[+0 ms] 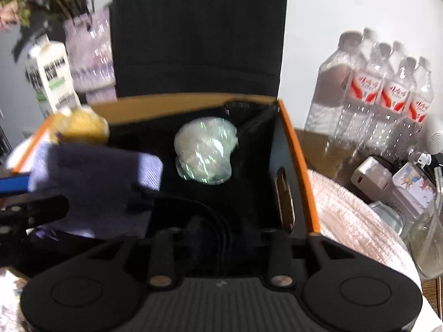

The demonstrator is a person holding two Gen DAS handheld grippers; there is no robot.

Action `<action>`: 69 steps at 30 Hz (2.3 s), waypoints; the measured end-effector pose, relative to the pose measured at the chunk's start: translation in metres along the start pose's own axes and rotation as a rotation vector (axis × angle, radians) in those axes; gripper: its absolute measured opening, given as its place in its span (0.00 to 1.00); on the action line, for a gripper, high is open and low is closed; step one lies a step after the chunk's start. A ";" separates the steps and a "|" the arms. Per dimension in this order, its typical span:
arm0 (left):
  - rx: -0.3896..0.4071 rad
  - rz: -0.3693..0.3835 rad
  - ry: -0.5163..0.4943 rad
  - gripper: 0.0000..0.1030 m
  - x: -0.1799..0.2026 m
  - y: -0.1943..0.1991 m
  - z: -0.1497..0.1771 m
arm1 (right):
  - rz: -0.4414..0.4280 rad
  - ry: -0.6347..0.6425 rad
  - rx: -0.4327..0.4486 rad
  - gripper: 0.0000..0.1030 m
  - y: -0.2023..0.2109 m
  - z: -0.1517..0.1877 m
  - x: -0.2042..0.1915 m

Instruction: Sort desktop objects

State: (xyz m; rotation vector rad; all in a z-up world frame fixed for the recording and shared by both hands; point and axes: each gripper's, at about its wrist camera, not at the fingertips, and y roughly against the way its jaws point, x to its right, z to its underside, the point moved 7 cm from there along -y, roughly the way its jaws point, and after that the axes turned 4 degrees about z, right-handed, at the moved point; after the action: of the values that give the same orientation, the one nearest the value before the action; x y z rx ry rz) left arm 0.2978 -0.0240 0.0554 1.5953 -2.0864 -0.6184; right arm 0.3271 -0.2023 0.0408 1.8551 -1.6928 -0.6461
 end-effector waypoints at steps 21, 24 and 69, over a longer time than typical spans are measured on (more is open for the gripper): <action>0.107 -0.101 0.084 0.82 0.039 0.213 0.133 | -0.097 0.024 0.219 0.89 0.220 0.161 -0.012; 0.072 -0.092 0.088 0.82 0.053 0.226 0.166 | -0.095 0.019 0.207 0.91 0.229 0.197 -0.013; 0.065 -0.038 0.004 0.88 0.085 0.185 0.206 | -0.070 0.059 0.197 0.92 0.226 0.253 -0.003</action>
State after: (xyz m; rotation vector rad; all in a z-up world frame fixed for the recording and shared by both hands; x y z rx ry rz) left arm 0.0132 -0.0460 0.0055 1.6739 -2.0980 -0.5646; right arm -0.0098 -0.2316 0.0063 2.0566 -1.7114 -0.4604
